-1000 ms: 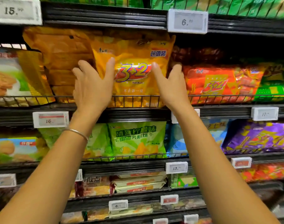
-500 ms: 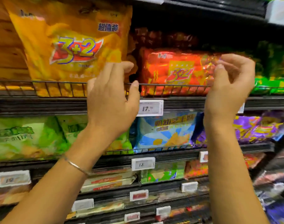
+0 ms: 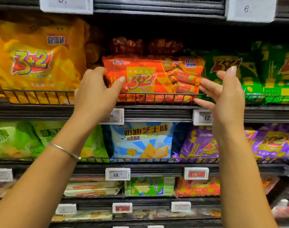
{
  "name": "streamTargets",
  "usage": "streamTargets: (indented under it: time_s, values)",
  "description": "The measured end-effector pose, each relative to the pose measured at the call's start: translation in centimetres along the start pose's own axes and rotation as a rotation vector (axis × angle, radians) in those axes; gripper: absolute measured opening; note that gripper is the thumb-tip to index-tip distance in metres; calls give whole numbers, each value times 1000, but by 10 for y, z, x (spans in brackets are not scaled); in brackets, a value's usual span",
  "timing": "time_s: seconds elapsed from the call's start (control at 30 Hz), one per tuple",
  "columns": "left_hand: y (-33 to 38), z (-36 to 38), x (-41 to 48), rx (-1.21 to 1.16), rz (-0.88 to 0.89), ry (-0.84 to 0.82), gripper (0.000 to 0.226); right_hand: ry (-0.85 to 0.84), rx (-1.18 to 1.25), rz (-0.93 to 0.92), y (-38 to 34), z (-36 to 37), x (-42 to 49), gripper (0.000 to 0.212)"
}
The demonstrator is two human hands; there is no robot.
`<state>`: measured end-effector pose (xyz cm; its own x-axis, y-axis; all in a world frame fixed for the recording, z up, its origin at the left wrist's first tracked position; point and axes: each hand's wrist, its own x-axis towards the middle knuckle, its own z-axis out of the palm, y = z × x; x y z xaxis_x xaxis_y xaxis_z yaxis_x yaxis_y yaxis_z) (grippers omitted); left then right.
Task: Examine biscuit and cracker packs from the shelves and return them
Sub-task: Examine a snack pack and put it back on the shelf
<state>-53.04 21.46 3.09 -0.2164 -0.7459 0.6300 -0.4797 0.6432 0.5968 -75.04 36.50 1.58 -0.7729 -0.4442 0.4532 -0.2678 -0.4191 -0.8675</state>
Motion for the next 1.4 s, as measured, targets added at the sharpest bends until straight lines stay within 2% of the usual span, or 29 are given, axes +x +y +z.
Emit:
streamTargets:
  time_s: [0.13, 0.23, 0.3, 0.4, 0.5, 0.57, 0.73, 0.83, 0.97, 1.07, 1.17, 1.27, 1.4]
  values:
    - [14, 2, 3, -302, 91, 154, 20, -38, 108, 51, 0, -10, 4, 45]
    - [30, 2, 7, -373, 215, 330, 23, -52, 225, 117, -1, -15, 6, 53]
    - [39, 5, 6, -418, 281, 334, 19, -57, 284, 145, -1, -17, 6, 55]
    - [44, 5, -5, -518, 316, 223, 29, -75, 341, 155, 0, -21, 5, 56]
    - [42, -7, -21, -487, 379, 269, 48, -120, 380, 142, 2, -21, 5, 56]
    - [46, -17, -35, -550, 372, 274, 51, -167, 392, 111, 1, -19, 4, 55]
    - [33, -35, -72, -777, 112, 263, 36, -304, 333, -69, 1, -12, -9, 41]
    - [15, -39, -105, -1044, -120, 232, 35, -382, 346, -81, 17, -13, -25, 35]
    - [-15, -35, -153, -1133, -375, 200, 42, -531, 439, 113, 45, -15, -59, 47]
    - [-35, -31, -187, -1147, -519, 186, 38, -566, 359, 299, 67, -21, -80, 47]
    - [-54, -28, -220, -1160, -689, 166, 38, -646, 311, 524, 96, -30, -103, 58]
    - [-67, -24, -247, -1166, -809, 144, 36, -749, 358, 714, 118, -36, -131, 46]
    - [-79, -27, -266, -1161, -933, 126, 42, -721, 322, 826, 132, -37, -156, 41]
